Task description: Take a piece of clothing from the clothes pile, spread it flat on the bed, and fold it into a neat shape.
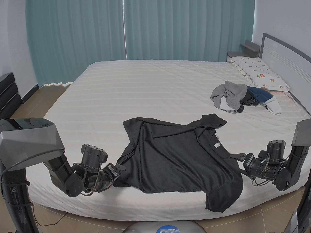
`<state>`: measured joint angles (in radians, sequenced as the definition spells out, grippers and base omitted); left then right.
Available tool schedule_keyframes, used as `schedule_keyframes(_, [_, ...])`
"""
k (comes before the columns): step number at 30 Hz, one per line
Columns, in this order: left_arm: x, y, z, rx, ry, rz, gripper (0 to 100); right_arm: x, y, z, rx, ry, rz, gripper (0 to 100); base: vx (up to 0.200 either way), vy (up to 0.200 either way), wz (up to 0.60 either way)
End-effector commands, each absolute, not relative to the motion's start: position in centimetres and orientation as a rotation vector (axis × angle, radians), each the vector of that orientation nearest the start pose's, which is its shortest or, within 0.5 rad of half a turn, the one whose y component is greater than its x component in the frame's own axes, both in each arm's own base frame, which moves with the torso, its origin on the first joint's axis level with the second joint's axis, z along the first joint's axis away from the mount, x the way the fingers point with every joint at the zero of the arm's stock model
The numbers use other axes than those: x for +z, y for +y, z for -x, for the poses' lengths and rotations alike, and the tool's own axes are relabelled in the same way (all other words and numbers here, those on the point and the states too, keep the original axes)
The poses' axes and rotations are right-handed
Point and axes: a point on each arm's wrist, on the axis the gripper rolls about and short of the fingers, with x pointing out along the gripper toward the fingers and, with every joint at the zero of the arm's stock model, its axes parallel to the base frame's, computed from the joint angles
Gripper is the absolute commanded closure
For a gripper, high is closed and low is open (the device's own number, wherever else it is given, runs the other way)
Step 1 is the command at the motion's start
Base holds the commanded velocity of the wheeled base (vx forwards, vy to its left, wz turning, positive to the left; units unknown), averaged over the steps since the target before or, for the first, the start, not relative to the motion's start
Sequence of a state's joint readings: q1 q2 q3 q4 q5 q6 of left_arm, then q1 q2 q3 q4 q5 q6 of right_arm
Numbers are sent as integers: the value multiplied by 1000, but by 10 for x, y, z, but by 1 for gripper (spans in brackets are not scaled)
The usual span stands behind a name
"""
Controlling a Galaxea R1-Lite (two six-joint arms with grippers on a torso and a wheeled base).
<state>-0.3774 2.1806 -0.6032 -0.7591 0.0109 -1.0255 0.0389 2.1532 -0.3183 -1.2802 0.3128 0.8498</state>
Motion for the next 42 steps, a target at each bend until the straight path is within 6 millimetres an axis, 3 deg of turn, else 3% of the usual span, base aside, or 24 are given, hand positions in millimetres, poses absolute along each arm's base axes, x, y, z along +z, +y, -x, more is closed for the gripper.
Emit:
schedule_keyframes(1, [-11, -126, -291, 89, 917, 767, 0, 4, 19, -274, 79, 691, -894, 0, 0, 0, 0])
schedule_keyframes(12, [-16, -134, -297, 50, 902, 669, 0, 3, 19, -274, 76, 692, -883, 0, 0, 0, 0])
schedule_keyframes(13, [-16, -135, -297, 47, 903, 670, 100, 3, 20, -274, 76, 692, -881, 0, 0, 0, 0])
schedule_keyframes(25, [-18, -131, -293, 70, 915, 667, 100, 5, 13, -273, 61, 674, -866, 0, 0, 0, 0])
schedule_keyframes(32, [-9, -111, -284, 144, 882, 659, 100, 1, 3, -274, 23, 654, -769, 0, 0, 0, 0])
schedule_keyframes(34, [4, -97, -288, 161, 835, 664, 100, -7, 4, -276, 22, 676, -753, 0, 0, 0, 0])
schedule_keyframes(37, [8, -89, -286, 157, 826, 620, 100, -21, 5, -277, 28, 714, -692, 0, 0, 0, 0])
schedule_keyframes(42, [13, -86, -281, 155, 818, 606, 100, -33, 4, -282, -2, 724, -614, 0, 0, 0, 0])
